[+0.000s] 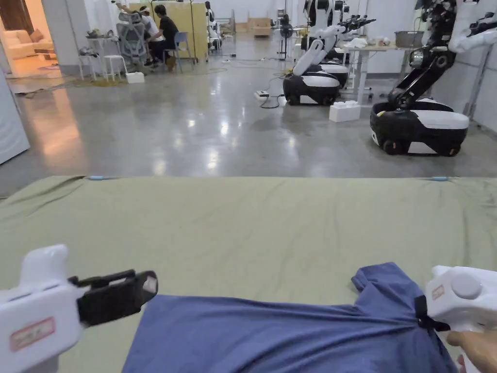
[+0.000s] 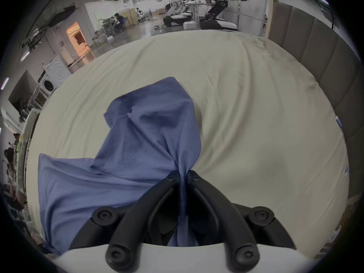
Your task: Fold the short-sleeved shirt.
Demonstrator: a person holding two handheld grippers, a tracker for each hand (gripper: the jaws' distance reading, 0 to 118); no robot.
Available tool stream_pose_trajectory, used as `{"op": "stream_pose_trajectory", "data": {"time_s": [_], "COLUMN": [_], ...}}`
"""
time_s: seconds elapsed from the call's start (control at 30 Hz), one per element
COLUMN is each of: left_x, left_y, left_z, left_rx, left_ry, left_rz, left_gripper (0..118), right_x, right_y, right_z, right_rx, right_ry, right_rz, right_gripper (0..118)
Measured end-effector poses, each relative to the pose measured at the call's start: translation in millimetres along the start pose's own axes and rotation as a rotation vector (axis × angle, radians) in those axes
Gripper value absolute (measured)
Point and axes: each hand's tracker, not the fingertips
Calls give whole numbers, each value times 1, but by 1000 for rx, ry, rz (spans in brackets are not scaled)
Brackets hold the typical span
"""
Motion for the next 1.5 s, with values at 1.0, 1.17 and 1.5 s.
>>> {"op": "stream_pose_trajectory", "data": {"time_s": [1.0, 1.17, 1.5], "left_x": [-25, -15, 14], "left_y": [54, 111, 242], "left_z": [-81, -32, 14], "left_rx": [-297, -208, -8], "left_ry": [167, 142, 141], "left_rz": [19, 29, -35], "left_gripper": [2, 2, 2], "right_x": [-37, -40, -51], "right_y": [24, 52, 143], "right_z": [169, 225, 330], "right_rx": [263, 345, 527], "right_ry": [178, 188, 175], "right_rz": [85, 101, 51], "right_gripper": [7, 7, 7]}}
